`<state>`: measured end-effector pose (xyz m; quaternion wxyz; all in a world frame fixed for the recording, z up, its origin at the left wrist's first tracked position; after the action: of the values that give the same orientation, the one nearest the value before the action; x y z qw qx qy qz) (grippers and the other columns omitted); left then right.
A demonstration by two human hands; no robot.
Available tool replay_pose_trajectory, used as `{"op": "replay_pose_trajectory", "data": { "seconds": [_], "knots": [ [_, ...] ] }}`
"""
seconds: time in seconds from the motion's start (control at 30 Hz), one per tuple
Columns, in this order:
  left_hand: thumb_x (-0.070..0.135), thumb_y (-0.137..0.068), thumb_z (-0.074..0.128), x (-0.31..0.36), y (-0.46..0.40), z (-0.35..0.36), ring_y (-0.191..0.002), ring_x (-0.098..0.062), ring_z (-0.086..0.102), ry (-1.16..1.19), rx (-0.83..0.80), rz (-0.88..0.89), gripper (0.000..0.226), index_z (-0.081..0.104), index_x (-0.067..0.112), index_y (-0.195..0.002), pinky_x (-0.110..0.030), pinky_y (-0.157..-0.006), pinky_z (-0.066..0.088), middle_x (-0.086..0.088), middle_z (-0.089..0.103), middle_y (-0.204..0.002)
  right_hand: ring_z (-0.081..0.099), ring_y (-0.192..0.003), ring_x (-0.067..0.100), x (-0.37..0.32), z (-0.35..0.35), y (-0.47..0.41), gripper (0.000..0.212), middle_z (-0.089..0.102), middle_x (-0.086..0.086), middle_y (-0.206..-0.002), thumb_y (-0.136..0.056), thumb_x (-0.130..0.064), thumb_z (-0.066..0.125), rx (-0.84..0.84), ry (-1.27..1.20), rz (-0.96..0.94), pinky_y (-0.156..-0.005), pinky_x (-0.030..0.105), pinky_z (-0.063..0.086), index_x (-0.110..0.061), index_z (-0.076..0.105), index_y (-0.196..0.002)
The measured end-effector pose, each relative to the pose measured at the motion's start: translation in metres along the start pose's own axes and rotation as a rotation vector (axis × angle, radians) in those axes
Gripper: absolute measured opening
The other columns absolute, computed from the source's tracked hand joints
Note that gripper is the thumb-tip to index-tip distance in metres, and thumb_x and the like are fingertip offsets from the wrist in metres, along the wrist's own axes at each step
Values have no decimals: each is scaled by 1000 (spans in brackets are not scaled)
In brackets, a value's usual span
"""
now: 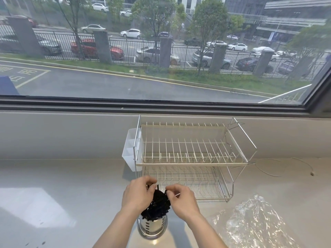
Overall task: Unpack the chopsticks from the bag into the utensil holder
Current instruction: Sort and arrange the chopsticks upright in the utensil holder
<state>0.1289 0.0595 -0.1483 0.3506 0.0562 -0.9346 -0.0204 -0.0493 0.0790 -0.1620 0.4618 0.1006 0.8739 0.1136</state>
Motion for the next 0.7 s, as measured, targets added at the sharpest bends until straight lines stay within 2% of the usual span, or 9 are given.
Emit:
{"op": "replay_pose_trajectory", "data": {
  "seconds": [0.1, 0.3, 0.5, 0.63, 0.7],
  "knots": [
    [38, -91, 63, 4, 1, 0, -97, -7, 68, -32, 29, -8, 17, 71, 41, -105, -33, -88, 55, 22, 74, -99, 65, -86, -1, 1, -1, -1, 17, 72, -13, -92, -93, -28, 61, 11, 14, 4, -72, 19, 46, -31, 75, -101],
    [31, -85, 68, 6, 2, -7, -90, 0, 66, -21, 8, 1, 13, 68, 44, -86, -29, -84, 54, 25, 70, -86, 65, -81, 2, 0, -3, -1, 9, 72, -11, -86, -89, -27, 64, 21, 12, 5, -65, 17, 44, -29, 71, -85],
    [31, -87, 71, 1, 1, -21, -95, 5, 64, 93, 71, -18, 10, 70, 40, -82, -28, -85, 51, 28, 71, -89, 64, -79, 3, -5, -10, -2, 10, 70, -9, -88, -93, -25, 61, 89, -75, -3, -62, 17, 44, -30, 67, -85],
    [31, -87, 74, 3, 0, -37, -80, 13, 65, 177, 144, -15, 13, 68, 39, -78, -26, -78, 54, 29, 71, -76, 66, -79, 12, -16, -22, -3, 12, 70, -5, -83, -95, -21, 58, 185, -130, -59, -72, 29, 53, -26, 63, -86],
    [31, -86, 74, 5, 0, -45, -78, 13, 65, 223, 193, -1, 12, 69, 39, -79, -22, -74, 53, 33, 70, -78, 66, -77, 13, -24, -31, -3, 13, 70, -5, -81, -96, -19, 57, 251, -155, -98, -72, 32, 53, -26, 62, -87]
  ]
}}
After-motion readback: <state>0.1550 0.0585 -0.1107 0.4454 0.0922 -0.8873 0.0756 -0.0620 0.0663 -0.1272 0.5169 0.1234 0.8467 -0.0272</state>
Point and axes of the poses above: each hand's wrist, its own y-axis away from the middle knuckle, its own z-axis out of the palm, x = y × z, the point moved 7 cm from there along -y, towards the middle knuckle
